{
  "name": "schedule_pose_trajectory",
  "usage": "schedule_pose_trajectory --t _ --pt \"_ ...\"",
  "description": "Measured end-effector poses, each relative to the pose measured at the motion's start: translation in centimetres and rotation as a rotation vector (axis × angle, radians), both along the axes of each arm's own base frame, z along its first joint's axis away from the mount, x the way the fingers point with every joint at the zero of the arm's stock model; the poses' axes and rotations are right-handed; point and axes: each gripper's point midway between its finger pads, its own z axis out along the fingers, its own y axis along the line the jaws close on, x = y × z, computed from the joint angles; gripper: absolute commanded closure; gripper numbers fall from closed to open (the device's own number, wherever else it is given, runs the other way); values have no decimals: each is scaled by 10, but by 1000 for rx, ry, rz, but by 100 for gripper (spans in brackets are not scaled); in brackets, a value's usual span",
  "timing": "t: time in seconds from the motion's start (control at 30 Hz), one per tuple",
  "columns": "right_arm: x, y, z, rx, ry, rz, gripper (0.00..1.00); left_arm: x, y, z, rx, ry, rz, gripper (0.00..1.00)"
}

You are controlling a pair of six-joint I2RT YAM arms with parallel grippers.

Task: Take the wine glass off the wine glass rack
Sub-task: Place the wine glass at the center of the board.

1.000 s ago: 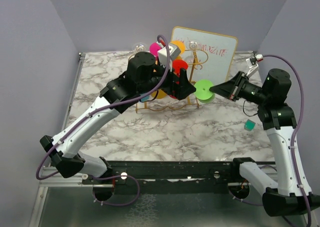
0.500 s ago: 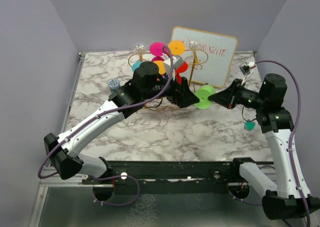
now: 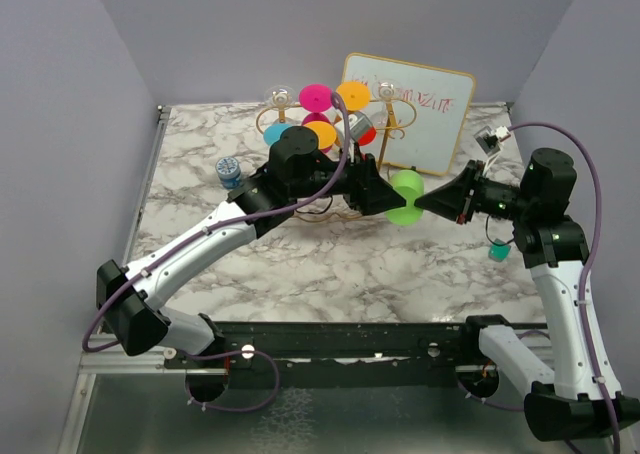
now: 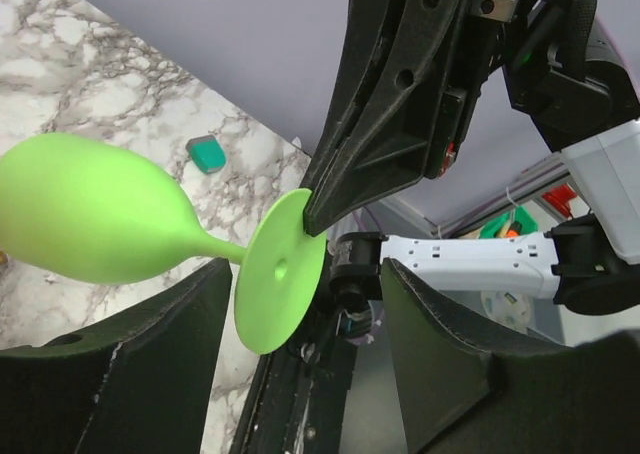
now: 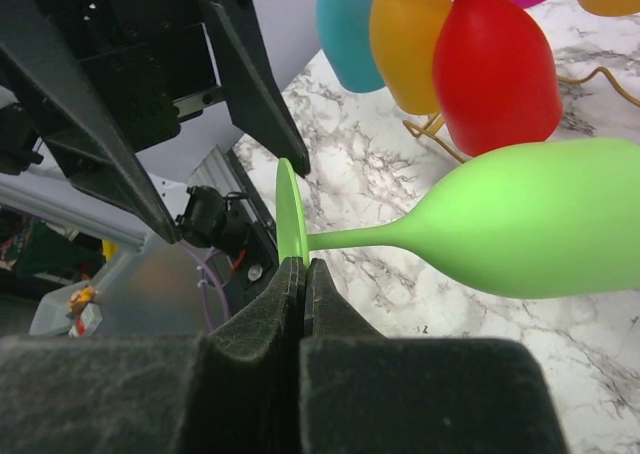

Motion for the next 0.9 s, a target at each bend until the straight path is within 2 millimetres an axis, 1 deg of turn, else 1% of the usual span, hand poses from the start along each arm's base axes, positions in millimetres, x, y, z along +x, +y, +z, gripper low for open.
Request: schedule_pose_trajectory --t 0.13,0.2,0.3,0.63,0.67,0.8,0.87,0.9 --pt "-4 2 2 8 -6 26 99 0 -2 -4 8 -3 -13 43" --pt "-5 3 3 12 -11 36 99 -2 -2 -4 8 -8 -26 52" --pt "-7 4 5 18 -20 53 99 -5 -1 -5 11 -16 -45 59" --pt "-15 7 12 35 -48 112 99 -13 1 -13 41 -10 -86 98" --pt "-16 8 12 36 -50 117 99 -13 1 -13 41 -10 -88 100" --pt "-17 8 13 39 -56 126 98 -15 1 -12 38 -10 -98 100" --pt "-17 8 12 39 -55 126 91 -15 1 -12 38 -10 -102 100" --pt "-17 8 12 39 -55 126 83 -16 1 -13 38 -9 -103 100"
